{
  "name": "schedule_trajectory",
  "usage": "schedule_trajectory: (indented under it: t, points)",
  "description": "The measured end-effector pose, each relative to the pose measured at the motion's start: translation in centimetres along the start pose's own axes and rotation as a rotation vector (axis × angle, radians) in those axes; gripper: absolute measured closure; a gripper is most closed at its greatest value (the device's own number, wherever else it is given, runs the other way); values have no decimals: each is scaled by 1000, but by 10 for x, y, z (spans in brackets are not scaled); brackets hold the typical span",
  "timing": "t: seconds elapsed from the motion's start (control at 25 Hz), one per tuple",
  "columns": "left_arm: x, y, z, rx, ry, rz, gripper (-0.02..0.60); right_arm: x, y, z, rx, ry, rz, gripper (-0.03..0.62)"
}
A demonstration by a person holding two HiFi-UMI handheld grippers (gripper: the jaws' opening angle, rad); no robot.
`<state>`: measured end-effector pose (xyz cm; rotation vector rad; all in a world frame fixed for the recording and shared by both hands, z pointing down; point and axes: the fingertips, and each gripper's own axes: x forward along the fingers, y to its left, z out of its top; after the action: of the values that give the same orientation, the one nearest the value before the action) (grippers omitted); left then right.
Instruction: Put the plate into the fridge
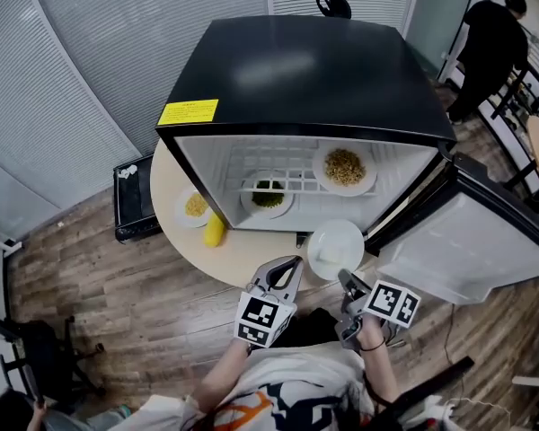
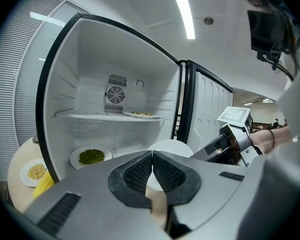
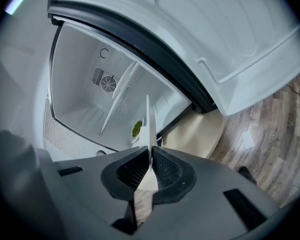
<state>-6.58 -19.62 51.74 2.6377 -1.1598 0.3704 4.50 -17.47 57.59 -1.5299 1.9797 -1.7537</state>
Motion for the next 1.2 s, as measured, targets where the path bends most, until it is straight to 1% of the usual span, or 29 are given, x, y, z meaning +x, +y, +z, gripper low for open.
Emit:
schedule_trajectory:
  t: [0.2, 0.48, 0.64, 0.84, 1.0, 1.2]
  points:
    - [2, -5, 0, 0, 3, -8, 569, 4, 2, 7, -11, 2, 0, 568]
    - [10, 15, 9, 2, 1, 25, 569, 30, 6, 19, -24, 19, -1, 568]
    - [15, 20, 12, -3, 2, 31, 569, 49, 7, 29, -36, 28, -11, 568]
    - [23, 21, 10, -4, 15, 23, 569, 72, -3, 39, -27, 24, -55, 568]
    - [28, 25, 11, -10, 20, 32, 569, 83, -3, 47, -31, 4, -67, 569]
    - [33, 28, 11, -13, 23, 36, 569, 94, -8, 53, -80, -33, -108, 568]
